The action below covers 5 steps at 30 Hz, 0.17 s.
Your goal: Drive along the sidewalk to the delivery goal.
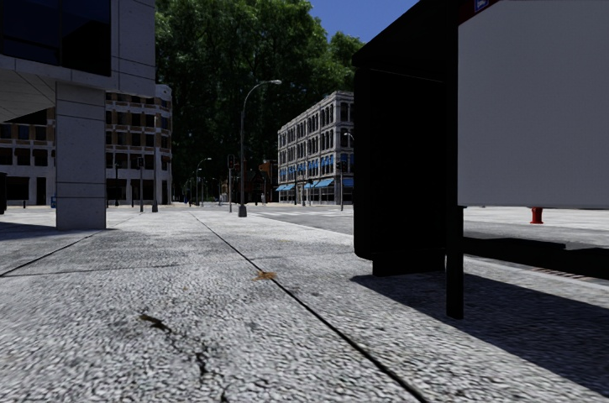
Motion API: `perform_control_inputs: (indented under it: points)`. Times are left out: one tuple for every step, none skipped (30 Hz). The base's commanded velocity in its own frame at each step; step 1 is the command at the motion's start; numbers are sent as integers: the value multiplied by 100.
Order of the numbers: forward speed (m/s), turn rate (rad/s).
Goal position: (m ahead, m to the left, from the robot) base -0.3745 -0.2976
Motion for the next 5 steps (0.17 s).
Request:
perform_control_inputs:
  points:
    - [0, 0]
    - [0, 0]
    - [0, 0]
    - [0, 0]
    - [0, 0]
